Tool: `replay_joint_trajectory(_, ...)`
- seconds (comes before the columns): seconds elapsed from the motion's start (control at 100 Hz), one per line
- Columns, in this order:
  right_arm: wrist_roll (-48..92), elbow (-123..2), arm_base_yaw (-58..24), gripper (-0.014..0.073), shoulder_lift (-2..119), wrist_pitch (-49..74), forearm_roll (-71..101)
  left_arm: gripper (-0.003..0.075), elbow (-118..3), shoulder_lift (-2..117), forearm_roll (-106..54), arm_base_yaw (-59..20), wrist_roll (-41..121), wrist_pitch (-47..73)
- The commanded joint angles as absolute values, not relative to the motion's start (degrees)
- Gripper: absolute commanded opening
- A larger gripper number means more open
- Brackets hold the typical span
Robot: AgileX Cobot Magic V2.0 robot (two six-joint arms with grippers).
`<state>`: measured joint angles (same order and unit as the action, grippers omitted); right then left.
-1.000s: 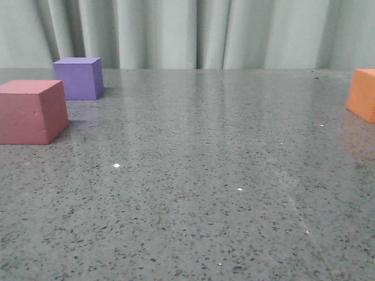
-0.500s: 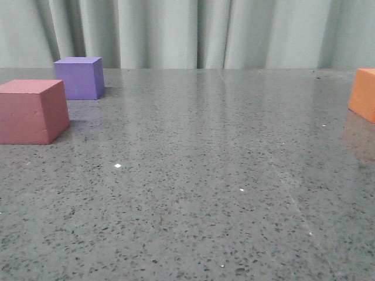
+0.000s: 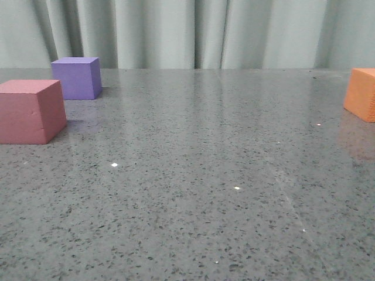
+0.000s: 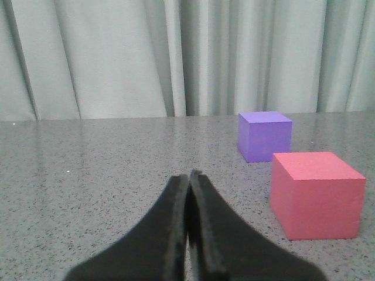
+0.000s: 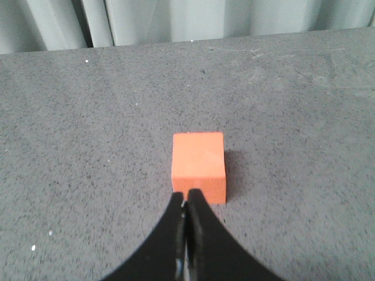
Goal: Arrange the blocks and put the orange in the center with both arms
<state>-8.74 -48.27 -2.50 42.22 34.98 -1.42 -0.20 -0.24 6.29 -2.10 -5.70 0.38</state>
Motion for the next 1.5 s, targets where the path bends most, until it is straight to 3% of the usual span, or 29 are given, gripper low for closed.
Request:
replay_joint_trajectory(0.0, -8.63, -53.82, -2.22, -0.0067, 47.71, 31.53, -1.45, -0.0019, 2.82, -2.02, 5.79, -2.08, -5.77, -3.86)
replay_joint_trajectory(0.09, -7.53, -56.99, -2.22, -0.0032, 53.4, 32.19, -1.45, -0.0019, 2.82, -2.02, 5.79, -2.08, -5.77, -3.86)
replay_joint_trajectory(0.16, -7.16, -58.63, -2.22, 0.0082, 56.97, 32.65, -1.45, -0.0019, 2.82, -2.02, 5.79, -2.08, -5.77, -3.86)
replay_joint_trajectory(0.21, -7.16, -59.33, -2.22, 0.0216, 58.91, 32.65, -1.45, -0.0019, 2.82, -2.02, 5.79, -2.08, -5.77, -3.86)
replay_joint_trajectory(0.33, -7.16, -59.82, -2.22, 0.0676, 61.85, 31.67, -1.45, -0.0019, 2.82, -2.02, 5.79, -2.08, -5.77, -3.86)
replay_joint_trajectory(0.41, -7.0, -59.82, -2.22, 0.0633, 62.95, 31.12, -1.57, -0.0019, 2.82, -2.02, 5.79, -2.08, -5.77, -3.86)
replay_joint_trajectory(1.49, -5.5, -67.44, -1.56, 0.0636, 84.59, 33.3, -1.81, -0.0019, 2.82, -2.02, 5.79, -2.08, -5.77, -3.86)
